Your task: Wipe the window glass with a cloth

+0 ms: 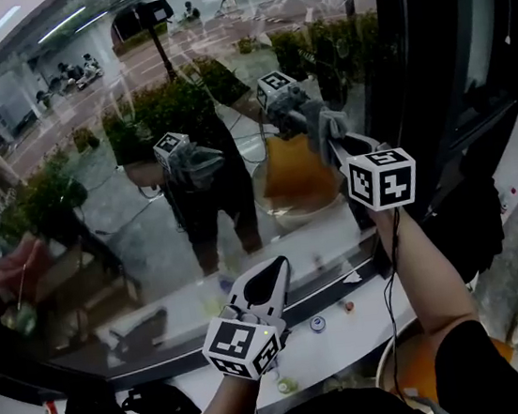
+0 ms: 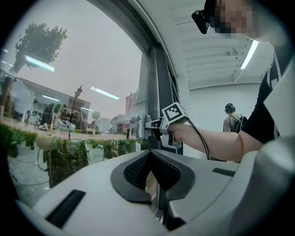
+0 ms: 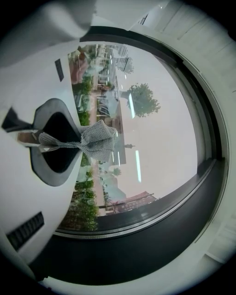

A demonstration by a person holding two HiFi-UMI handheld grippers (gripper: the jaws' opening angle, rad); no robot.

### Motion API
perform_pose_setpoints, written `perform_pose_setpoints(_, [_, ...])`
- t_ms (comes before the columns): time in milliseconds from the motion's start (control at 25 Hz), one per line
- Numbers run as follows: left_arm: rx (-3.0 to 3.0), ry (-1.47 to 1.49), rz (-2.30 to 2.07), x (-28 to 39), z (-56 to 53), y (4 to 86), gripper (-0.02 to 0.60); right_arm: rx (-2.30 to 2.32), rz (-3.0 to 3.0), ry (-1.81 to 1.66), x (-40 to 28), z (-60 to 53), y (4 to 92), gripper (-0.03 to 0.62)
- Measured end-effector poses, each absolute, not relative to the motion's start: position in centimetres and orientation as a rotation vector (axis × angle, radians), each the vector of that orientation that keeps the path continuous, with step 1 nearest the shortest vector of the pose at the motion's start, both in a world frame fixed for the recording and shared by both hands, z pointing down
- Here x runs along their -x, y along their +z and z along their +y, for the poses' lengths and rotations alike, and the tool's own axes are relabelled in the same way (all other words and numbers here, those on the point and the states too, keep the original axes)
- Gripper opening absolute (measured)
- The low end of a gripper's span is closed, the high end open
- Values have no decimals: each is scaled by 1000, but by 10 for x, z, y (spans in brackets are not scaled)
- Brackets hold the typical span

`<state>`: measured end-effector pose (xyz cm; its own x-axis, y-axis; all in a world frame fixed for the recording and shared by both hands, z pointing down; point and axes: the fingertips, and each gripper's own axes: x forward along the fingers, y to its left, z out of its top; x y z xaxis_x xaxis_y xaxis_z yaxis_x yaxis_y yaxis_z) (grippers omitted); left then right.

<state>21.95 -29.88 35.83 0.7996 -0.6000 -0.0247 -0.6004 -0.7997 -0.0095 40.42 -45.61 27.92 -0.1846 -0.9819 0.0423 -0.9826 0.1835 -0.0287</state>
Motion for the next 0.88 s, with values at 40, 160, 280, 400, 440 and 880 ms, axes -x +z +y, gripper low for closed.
perform_pose_setpoints(40, [2964, 32, 987, -221, -299, 358, 8, -1995, -2408, 74, -404, -456, 279, 44])
perform_pose_setpoints(160, [2967, 30, 983, -225, -298, 358, 8, -1991, -2413, 68, -405, -455, 277, 44])
perform_pose_setpoints(280, [2967, 29, 982, -228, -298, 357, 8, -1986, -2418, 64, -406, -455, 276, 44])
perform_pose_setpoints(400, [2966, 29, 980, -229, -298, 358, 8, -1982, -2422, 60, -405, -455, 278, 44])
perform_pose_setpoints(440, [2966, 27, 980, -229, -298, 358, 8, -1982, -2422, 60, -404, -455, 278, 44])
perform_pose_setpoints(880, [2958, 31, 989, -233, -292, 355, 8, -1990, -2416, 86, -411, -454, 280, 44])
